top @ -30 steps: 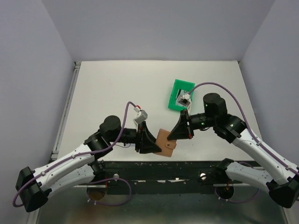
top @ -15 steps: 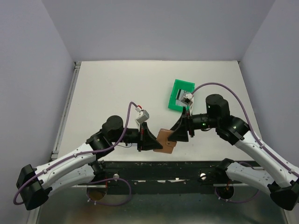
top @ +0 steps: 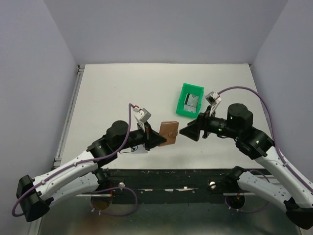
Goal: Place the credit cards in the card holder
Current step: Pick up the card holder from the center of the board, then open the card holder.
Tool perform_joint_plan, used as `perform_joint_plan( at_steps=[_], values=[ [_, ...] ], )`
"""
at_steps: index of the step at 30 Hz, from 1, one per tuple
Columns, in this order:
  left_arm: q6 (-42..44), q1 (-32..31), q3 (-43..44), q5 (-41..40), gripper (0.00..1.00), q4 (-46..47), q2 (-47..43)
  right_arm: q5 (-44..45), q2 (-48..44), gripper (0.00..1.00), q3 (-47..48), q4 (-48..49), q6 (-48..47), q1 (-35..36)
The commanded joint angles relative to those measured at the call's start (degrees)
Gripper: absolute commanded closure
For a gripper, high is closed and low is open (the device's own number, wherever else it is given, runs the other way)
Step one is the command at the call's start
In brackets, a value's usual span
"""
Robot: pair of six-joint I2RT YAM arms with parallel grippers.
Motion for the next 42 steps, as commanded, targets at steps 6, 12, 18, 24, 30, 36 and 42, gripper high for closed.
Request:
perform_joint_plan(
  at_steps=[6, 12, 18, 24, 30, 36, 42],
  values=[
    [1.10, -5.96, 9.63, -27.74, 1.00, -19.45, 7.55, 9.30, 7.01, 0.22, -2.54, 0.01, 10.15, 0.21],
    [0.23, -12.38, 12.62, -37.42, 1.00, -21.03, 11.94, 7.64, 10.00, 0.26, -6.32, 6.51, 16.31, 0.21],
    [0.40, -15.56, 15.17, -40.86, 1.00, -21.12, 16.08, 5.62, 12.29, 0.27, -7.99, 10.03, 18.60, 0.30],
    [-0.04, -16.08, 15.52, -42.26, 1.00, -20.86, 17.05, 3.51, 13.69, 0.27, -9.57, 12.93, 20.45, 0.39],
    [0.49, -16.08, 16.05, -42.01, 1.00, -19.28, 17.31, 2.71, 15.63, 0.28, -11.51, 15.30, 21.94, 0.83],
    [1.45, -16.35, 15.44, -37.87, 1.00, -15.59, 18.11, 3.68, 17.56, 0.29, -11.86, 16.36, 22.47, 1.01],
    [1.28, -16.61, 14.03, -38.83, 1.00, -15.84, 16.79, 13.24, 19.14, 0.36, -9.59, 5.85, 21.07, 1.09]
  ],
)
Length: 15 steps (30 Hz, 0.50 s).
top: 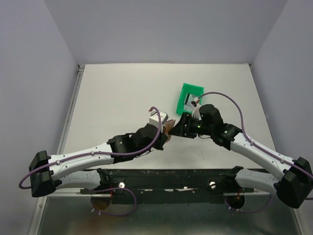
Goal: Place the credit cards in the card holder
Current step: Open the card holder.
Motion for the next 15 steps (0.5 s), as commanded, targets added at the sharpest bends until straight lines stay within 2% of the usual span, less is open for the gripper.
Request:
perform_joint_plan(
  at_steps=[1, 4, 11, 15],
  values=[
    [0.45, -0.92, -0.33, 0.86, 1.00, 3.98, -1.85, 11.04, 2.40, 0.37, 2.55, -11.17, -1.34, 0.61],
    [0.62, -1.00, -0.60, -0.81, 1.00, 2.66, -3.08, 17.47, 3.90, 0.38, 4.49, -19.45, -2.30, 0.44],
    [0.54, -1.00, -1.39, -2.93, 1.00, 1.60, -4.49, 29.34, 2.33, 0.38, 4.41, -27.37, -2.83, 0.61],
    [-0.08, -1.00, -1.74, -3.54, 1.00, 0.90, -4.15, 24.53, -7.32, 0.38, -0.76, -17.05, -5.03, 0.44]
  ],
)
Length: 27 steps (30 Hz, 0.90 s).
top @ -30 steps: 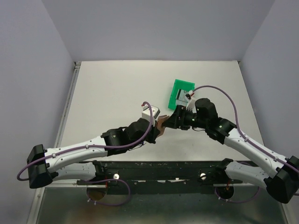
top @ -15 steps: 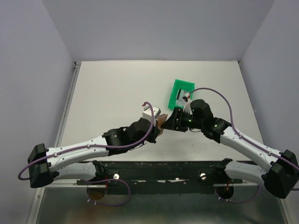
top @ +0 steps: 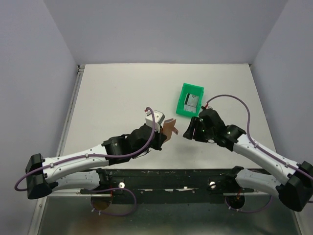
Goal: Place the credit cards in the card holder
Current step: Open the card holder, then place the card holder at the center of the board.
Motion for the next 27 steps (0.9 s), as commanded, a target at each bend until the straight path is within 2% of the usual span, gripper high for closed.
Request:
perform_joint_plan(
  at_steps=[1, 6, 8, 11, 14, 17, 19, 27],
  values=[
    [-0.51, -0.37, -0.52, -2.62, 1.00, 0.03, -0.04, 0.13, -11.77, 0.37, -5.84, 8.26, -3.32, -0.17],
    [-1.39, -0.28, -1.13, -3.06, 1.00, -0.33, -0.12, -9.10, -23.13, 0.30, -12.62, 20.86, -7.46, -0.09],
    [-1.66, -0.37, -1.48, -3.15, 1.00, -0.15, 0.14, -10.69, -23.58, 0.28, -12.54, 21.66, -8.34, -0.17],
    [-1.75, 0.42, -2.36, -0.97, 1.00, 1.68, 1.02, -10.79, -21.65, 0.28, -10.26, 17.98, -9.22, 0.00],
    [-2.53, 4.88, -5.95, 9.55, 1.00, 8.87, 2.25, -9.91, -21.29, 0.28, -9.29, 16.04, -8.70, -0.09],
    [-5.69, 11.64, -12.45, 22.82, 1.00, 21.69, 4.53, -8.33, -23.22, 0.28, -8.68, 12.98, -8.61, -0.09],
    [-7.54, 14.99, -15.01, 28.90, 1.00, 28.21, 7.51, -7.19, -24.71, 0.28, -7.53, 8.50, -9.22, 0.00],
    [-7.54, 17.64, -8.87, 39.81, 0.95, 31.39, 21.22, -6.56, -33.15, 0.28, -8.14, -1.70, -8.26, 0.00]
  ],
)
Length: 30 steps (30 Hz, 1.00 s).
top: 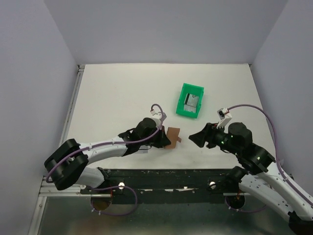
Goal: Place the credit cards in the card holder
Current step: Place the card holder at the center of the board.
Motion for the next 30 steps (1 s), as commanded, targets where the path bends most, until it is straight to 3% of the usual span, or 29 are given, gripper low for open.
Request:
perform_joint_plan(
  at_steps=[1, 4, 6, 10, 19, 30],
  values=[
    [-2.21, 1.14, 4.86, 12.41, 0.92, 9.17, 7.37, 0.71, -3.39, 0.28, 0.03, -8.34, 0.46, -0.04],
    [-3.71, 1.32, 6.10, 14.62, 0.82, 11.19, 11.34, -0.08, -5.32, 0.28, -1.37, -9.74, 1.26, 0.04],
    [-4.85, 1.50, 5.92, 14.88, 0.69, 12.07, 12.83, 0.09, -6.46, 0.28, -2.17, -10.45, 1.43, -0.04],
    [-5.56, 1.85, 5.39, 13.49, 0.58, 10.85, 13.63, 0.97, -7.70, 0.27, -2.61, -12.38, 1.08, 0.04],
    [-2.23, 2.46, 6.01, 5.76, 0.48, -0.74, 9.77, 1.94, -7.44, 0.27, -3.22, -13.00, 0.91, -0.04],
    [1.74, 2.99, 5.49, -9.62, 0.35, -19.37, -5.42, 2.03, -4.81, 0.27, -3.84, -11.60, 0.56, -0.13]
  ],
)
